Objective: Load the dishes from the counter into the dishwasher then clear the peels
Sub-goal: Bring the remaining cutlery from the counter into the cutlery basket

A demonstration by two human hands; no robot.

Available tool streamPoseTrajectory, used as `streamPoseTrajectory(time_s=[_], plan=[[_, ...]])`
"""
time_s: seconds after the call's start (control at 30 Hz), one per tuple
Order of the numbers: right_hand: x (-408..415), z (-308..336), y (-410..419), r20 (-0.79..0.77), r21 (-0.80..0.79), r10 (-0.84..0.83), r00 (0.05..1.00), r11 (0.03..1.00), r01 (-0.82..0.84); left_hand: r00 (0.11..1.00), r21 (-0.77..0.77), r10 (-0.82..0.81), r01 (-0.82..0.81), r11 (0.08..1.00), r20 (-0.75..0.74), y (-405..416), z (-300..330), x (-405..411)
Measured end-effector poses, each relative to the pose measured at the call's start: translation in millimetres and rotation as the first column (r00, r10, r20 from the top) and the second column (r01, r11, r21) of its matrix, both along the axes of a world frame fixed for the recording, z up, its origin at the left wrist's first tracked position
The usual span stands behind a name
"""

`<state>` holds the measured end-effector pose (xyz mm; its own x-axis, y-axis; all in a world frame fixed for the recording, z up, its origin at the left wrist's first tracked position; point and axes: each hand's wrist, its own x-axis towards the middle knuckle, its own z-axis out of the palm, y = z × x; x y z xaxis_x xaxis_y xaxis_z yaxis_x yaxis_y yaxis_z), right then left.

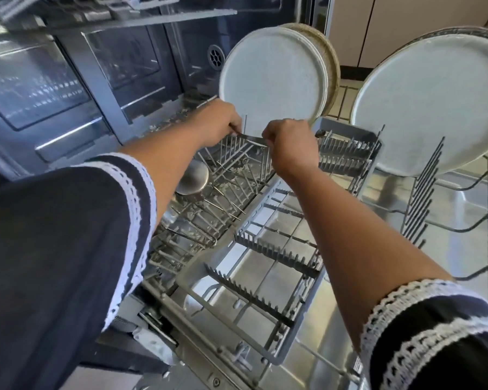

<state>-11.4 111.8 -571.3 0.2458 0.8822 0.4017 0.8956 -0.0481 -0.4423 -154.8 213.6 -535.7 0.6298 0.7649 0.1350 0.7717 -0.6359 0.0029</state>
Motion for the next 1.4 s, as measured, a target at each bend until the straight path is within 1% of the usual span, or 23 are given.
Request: streamPoseTrajectory(time_s=[0.07, 0.17, 0.27, 0.3, 0.37, 0.43, 0.5, 0.57, 0.63, 0.67, 0.73, 0.83, 0.87, 0.93, 0.97, 1.0, 1.07, 1.1, 1.17, 1.23, 1.33, 1.4], plan=[[-1.1, -1.5, -1.8, -0.011, -0.028, 0.014, 1.0, 1.0, -0.014, 1.0, -0.026, 0.019, -0.019, 0.999, 0.004, 0.4, -4.6, -1.0], [-1.4, -3.7, -3.4, -0.027, -0.054, 0.05, 0.998, 0.997, -0.051, 0.997, -0.035, 0.037, -0.039, 0.999, -0.062, 2.7, -11.1, -4.1], [-2.7, -7.0, -4.5, 0.02, -0.059, 0.044, 0.999, 0.997, -0.042, 0.992, -0.02, 0.117, -0.118, 0.993, -0.042, -1.5, -13.8, -0.8], [-3.6, -7.8, -5.4, 0.033, -0.058, 0.043, 0.999, 0.998, -0.041, 0.985, -0.039, 0.17, -0.17, 0.985, -0.013, -5.2, -14.1, 2.6], [-4.9, -8.4, -8.5, 0.047, -0.079, 0.066, 0.997, 0.995, -0.063, 0.952, -0.128, 0.288, -0.275, 0.953, 0.103, -11.6, -19.0, 9.5], [-4.9, -8.3, -11.4, 0.046, -0.114, 0.093, 0.995, 0.99, -0.087, 0.933, -0.19, 0.319, -0.287, 0.939, 0.167, -16.2, -24.0, 15.6], [-5.8, -8.3, -12.9, 0.059, -0.141, 0.105, 0.993, 0.985, -0.096, 0.885, -0.245, 0.404, -0.349, 0.904, 0.232, -20.9, -25.8, 17.7], [-7.3, -9.0, -12.9, 0.073, -0.153, 0.11, 0.991, 0.983, -0.098, 0.843, -0.27, 0.472, -0.406, 0.873, 0.258, -27.6, -25.2, 20.6], [-8.2, -9.0, -12.1, 0.066, -0.163, 0.098, 0.993, 0.983, -0.086, 0.832, -0.261, 0.497, -0.437, 0.861, 0.245, -33.4, -22.1, 21.0], [-8.3, -8.5, -11.7, 0.055, -0.172, 0.09, 0.994, 0.982, -0.079, 0.848, -0.243, 0.483, -0.432, 0.869, 0.22, -33.6, -21.4, 21.0], [-8.6, -7.7, -11.7, 0.035, -0.185, 0.081, 0.996, 0.98, -0.074, 0.885, -0.181, 0.453, -0.431, 0.884, 0.103, -33.2, -22.8, 21.7], [-9.5, -5.7, -12.7, 0.023, -0.199, 0.089, 0.996, 0.976, -0.083, 0.897, -0.127, 0.442, -0.438, 0.89, 0.001, -33.6, -23.5, 18.4], [-9.6, -4.9, -12.7, 0.02, -0.202, 0.088, 0.996, 0.976, -0.082, 0.911, -0.116, 0.411, -0.41, 0.905, -0.017, -34.7, -22.8, 15.5], [-8.0, -2.9, -12.3, 0.004, -0.195, 0.08, 0.997, 0.978, -0.078, 0.951, -0.026, 0.282, -0.287, 0.958, -0.125, -31.7, -21.3, 12.3], [-6.6, -1.2, -12.5, -0.004, -0.187, 0.076, 0.997, 0.98, -0.075, 0.949, 0.006, 0.261, -0.264, 0.965, -0.176, -28.3, -21.9, 11.9], [-4.7, 0.7, -13.3, -0.008, -0.18, 0.07, 0.998, 0.981, -0.07, 0.941, 0.016, 0.283, -0.285, 0.958, -0.186, -25.7, -22.4, 11.2], [-0.2, 4.1, -16.3, -0.013, -0.176, 0.057, 0.998, 0.983, -0.059, 0.906, 0.028, 0.323, -0.328, 0.944, -0.274, -27.0, -22.0, 13.1], [2.0, 5.8, -18.1, -0.014, -0.179, 0.05, 0.999, 0.983, -0.052, 0.904, 0.033, 0.313, -0.317, 0.948, -0.291, -28.1, -22.2, 13.3], [6.9, 10.7, -21.9, -0.001, -0.173, 0.028, 1.0, 0.984, -0.028, 0.913, 0.064, 0.278, -0.271, 0.96, -0.297, -34.9, -17.6, 14.7], [11.9, 16.3, -25.7, 0.039, -0.165, -0.003, 0.999, 0.986, 0.009, 0.934, 0.087, 0.242, -0.227, 0.97, -0.265, -41.7, -14.7, 13.2], [19.2, 21.7, -28.7, 0.096, -0.154, -0.041, 0.995, 0.987, 0.056, 0.968, 0.139, 0.211, -0.192, 0.972, -0.138, -53.7, -13.7, 12.6], [22.4, 23.9, -31.0, 0.133, -0.137, -0.063, 0.989, 0.987, 0.082, 0.981, 0.216, 0.189, -0.173, 0.961, -0.053, -58.0, -14.7, 11.7]])
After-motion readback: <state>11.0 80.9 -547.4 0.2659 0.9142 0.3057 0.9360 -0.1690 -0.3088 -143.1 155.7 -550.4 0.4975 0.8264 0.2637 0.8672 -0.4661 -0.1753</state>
